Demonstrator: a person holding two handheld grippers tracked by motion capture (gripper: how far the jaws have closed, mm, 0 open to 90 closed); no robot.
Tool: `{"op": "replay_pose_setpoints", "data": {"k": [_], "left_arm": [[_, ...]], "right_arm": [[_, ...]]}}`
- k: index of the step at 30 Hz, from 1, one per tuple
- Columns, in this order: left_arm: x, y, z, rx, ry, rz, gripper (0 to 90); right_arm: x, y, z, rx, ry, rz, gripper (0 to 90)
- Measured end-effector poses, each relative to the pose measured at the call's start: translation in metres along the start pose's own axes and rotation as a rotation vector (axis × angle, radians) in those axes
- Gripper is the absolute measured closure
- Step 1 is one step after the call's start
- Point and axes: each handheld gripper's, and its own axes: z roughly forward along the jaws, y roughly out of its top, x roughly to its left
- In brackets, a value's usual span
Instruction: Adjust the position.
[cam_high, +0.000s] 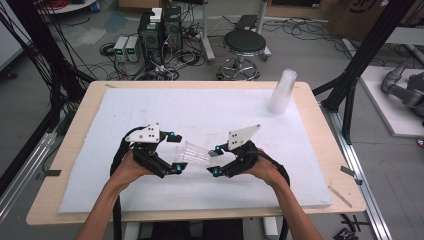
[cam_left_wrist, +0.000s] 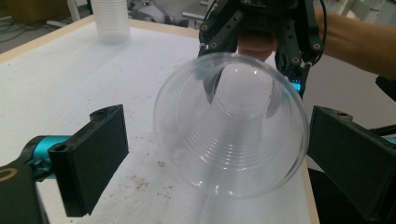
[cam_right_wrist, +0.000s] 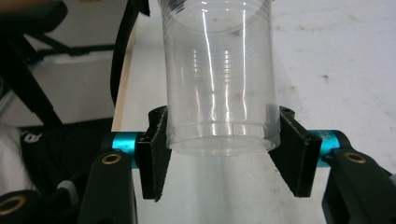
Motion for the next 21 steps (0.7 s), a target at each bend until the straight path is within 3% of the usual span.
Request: {"op": "replay_pose_setpoints", "data": {"k": [6, 10, 15, 21], "left_arm": [[-0.001, -0.012, -0.001, -0.105, -0.007, -0.019, 5.9], [0.000, -0.018, -0.001, -0.182, -0.038, -0.042, 5.9], [0.000, -0.020, 0.003, -0.203, -0.036, -0.034, 5.9], [-0.001, -0.020, 0.007, -0.235, -0.048, -0.032, 5.9]], "right_arm": [[0.002, -0.010, 0.003, -0.122, 0.002, -0.003, 43.2], [0.002, -0.014, 0.005, -0.166, 0.014, -0.008, 43.2], [0.003, -0.017, 0.005, -0.230, 0.041, -0.010, 43.2], [0.003, -0.018, 0.004, -0.279, 0.039, -0.017, 43.2]]}}
